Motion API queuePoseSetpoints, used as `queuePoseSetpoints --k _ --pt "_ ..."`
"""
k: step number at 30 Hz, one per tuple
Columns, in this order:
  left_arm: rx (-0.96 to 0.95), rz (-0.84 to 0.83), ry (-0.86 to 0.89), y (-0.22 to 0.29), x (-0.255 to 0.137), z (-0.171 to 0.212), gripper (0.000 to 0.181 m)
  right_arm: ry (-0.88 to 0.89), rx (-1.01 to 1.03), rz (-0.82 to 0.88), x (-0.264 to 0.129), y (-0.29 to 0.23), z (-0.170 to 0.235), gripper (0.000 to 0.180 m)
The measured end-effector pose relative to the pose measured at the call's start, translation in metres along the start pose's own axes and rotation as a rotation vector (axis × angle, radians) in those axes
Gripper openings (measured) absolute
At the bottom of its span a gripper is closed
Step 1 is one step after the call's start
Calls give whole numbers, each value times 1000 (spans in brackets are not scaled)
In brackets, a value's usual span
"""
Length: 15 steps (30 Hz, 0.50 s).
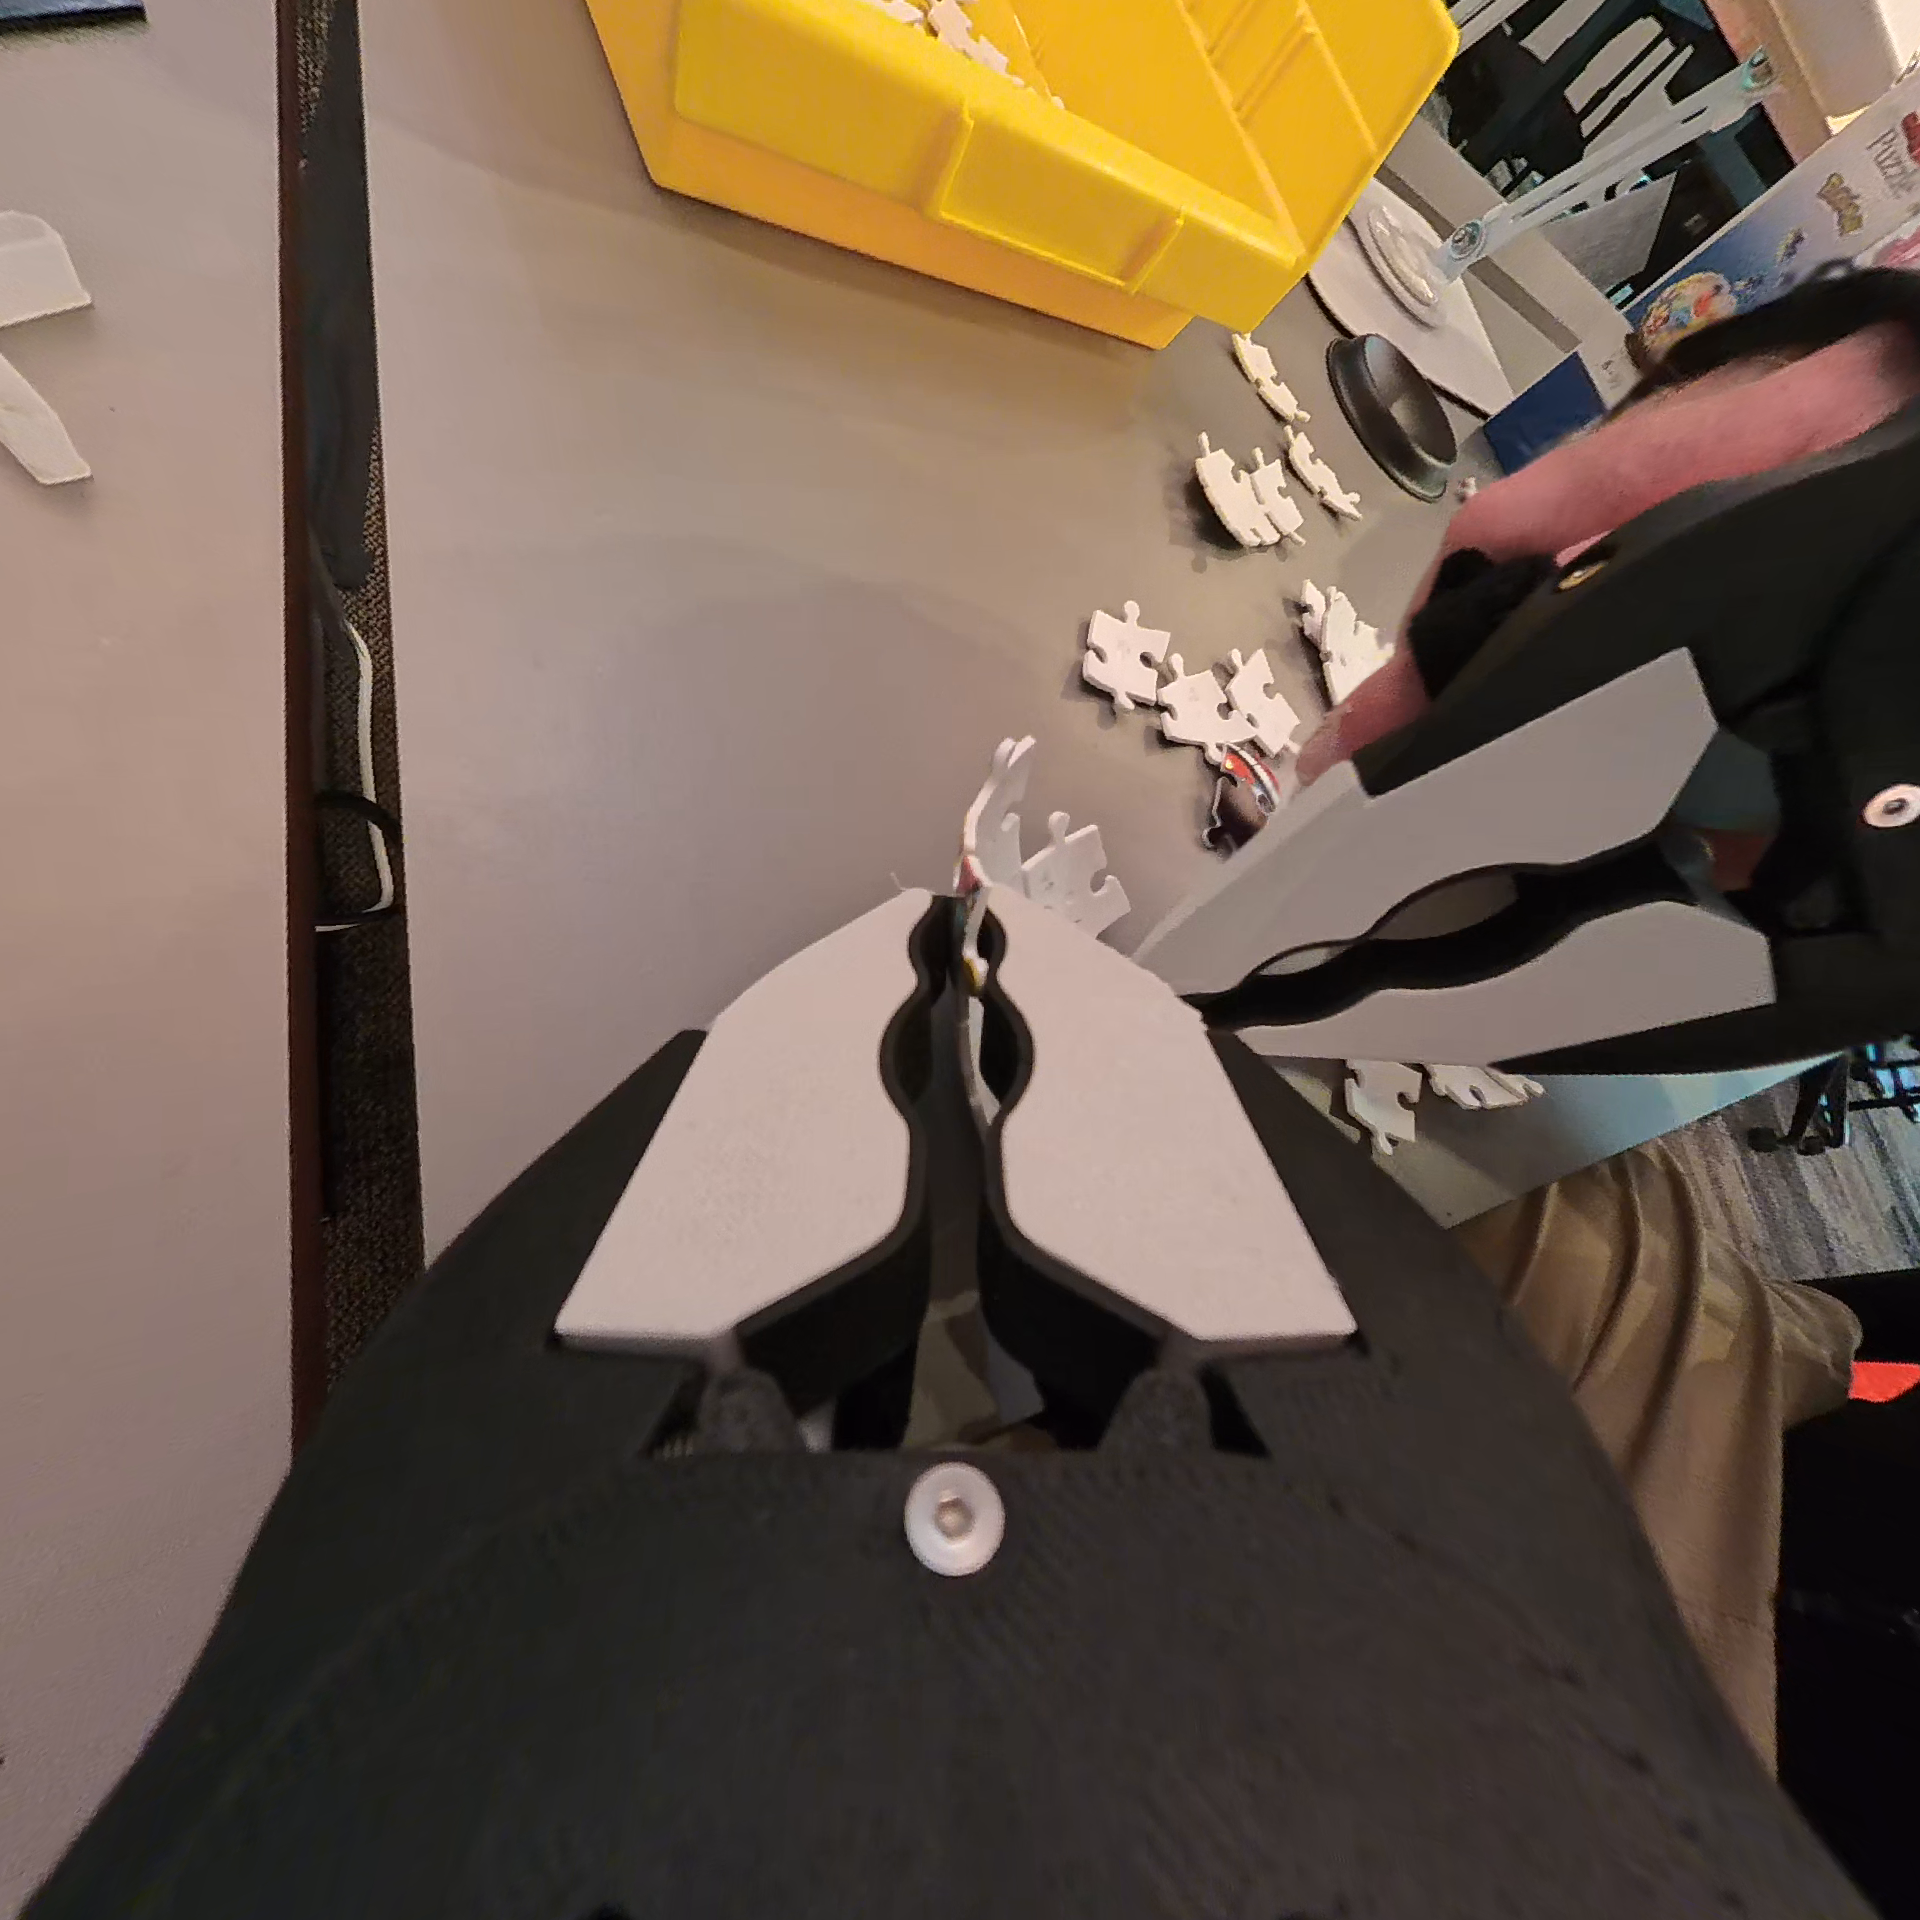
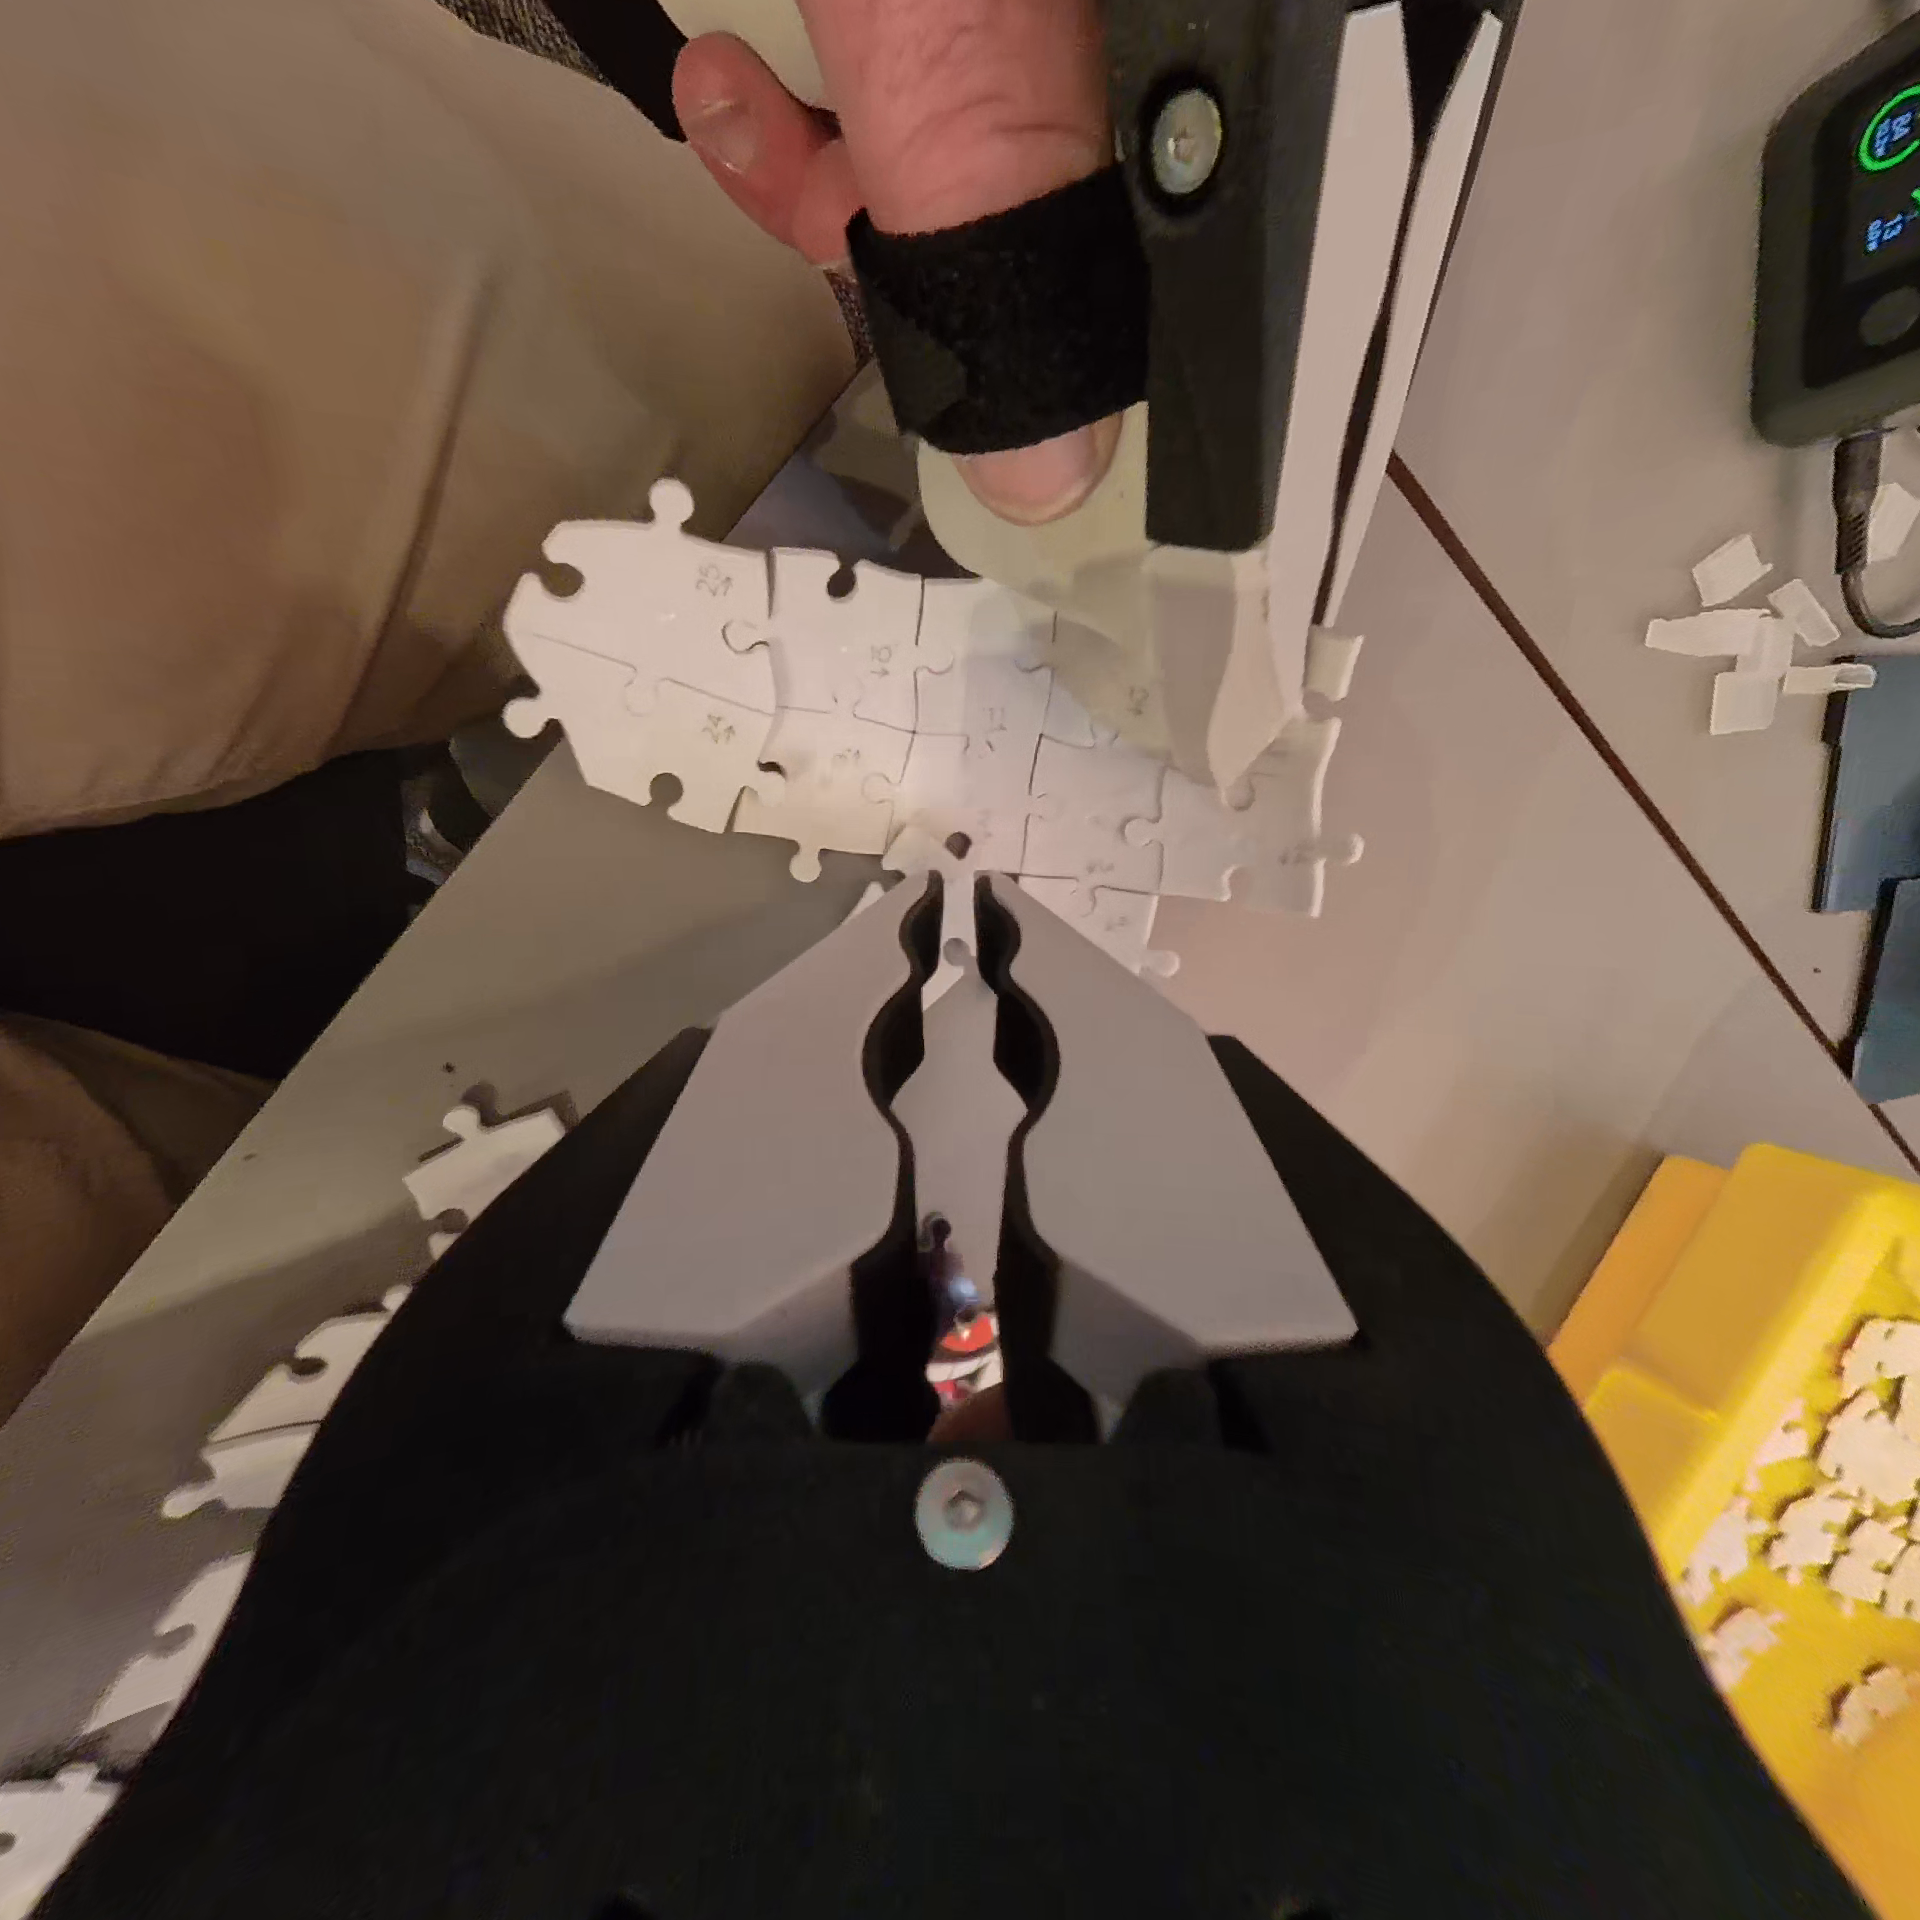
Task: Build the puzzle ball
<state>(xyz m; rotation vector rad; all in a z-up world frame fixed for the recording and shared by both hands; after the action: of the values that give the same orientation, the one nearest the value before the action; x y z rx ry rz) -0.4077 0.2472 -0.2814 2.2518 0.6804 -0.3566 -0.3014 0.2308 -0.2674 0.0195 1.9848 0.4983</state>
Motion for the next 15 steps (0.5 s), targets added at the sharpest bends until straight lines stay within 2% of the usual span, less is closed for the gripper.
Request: queuePoseSetpoints --k 10,15 --pt "2 -3 -1 1 0 0 3 -23 55 -5 0 -12 13 6" --pt "5 -6 -3 1 -1 0 3 -48 -2 6 -1 -12 18 3"
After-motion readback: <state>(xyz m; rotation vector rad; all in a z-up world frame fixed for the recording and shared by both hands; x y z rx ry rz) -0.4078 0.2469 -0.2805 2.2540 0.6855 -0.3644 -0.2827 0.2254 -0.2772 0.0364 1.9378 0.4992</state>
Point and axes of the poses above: each gripper's, where its closed fingertips meet, x out along the fingers, z out of its underside, y = z × x across the jaws, the point moved 7 cm from there along -x, back along the fingers, and after that the axes turned 8 degrees about z, right-handed, at the moved point
